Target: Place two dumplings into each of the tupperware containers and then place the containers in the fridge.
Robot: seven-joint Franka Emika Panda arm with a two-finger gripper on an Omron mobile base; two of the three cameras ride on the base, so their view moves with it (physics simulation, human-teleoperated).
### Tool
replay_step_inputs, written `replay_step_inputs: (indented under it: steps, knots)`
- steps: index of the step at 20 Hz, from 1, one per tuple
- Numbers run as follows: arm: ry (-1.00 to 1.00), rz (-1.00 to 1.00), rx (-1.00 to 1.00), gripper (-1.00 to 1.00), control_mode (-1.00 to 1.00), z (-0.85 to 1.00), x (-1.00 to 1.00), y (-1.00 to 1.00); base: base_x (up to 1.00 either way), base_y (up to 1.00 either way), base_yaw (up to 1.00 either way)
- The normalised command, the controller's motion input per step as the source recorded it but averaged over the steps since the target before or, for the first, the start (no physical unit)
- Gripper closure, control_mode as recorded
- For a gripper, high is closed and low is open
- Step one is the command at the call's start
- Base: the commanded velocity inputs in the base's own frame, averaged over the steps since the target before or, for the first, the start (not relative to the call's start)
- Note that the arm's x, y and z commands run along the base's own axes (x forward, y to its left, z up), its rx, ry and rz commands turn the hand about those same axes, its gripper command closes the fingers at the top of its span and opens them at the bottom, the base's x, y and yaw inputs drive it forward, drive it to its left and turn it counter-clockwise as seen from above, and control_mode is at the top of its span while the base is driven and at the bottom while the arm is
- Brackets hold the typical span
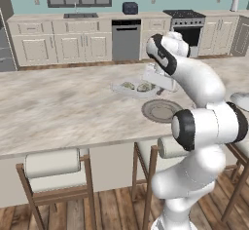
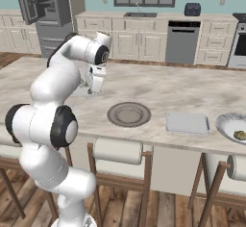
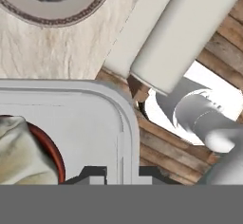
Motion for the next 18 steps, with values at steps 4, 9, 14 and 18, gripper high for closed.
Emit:
replay_step_inputs:
  steps: [4, 9, 14, 18]
  knots:
    - [-0.10, -0.30, -0.07, 1.00, -1.00, 0.19, -0.96, 0.18, 0.00, 0.00, 0.00]
    - [0.01, -0.32, -0.05, 1.00, -1.00, 0.15, -0.72, 0.17, 0.00, 0.00, 0.00]
    - [0.02, -0.34, -0.02, 1.00, -1.00, 0.04, -0.33, -0.26, 0.00, 0.00, 0.00]
    - [0.05, -0.24, -0.09, 1.00, -1.00, 0.03, -0.24, -0.12, 0.00, 0.00, 0.00]
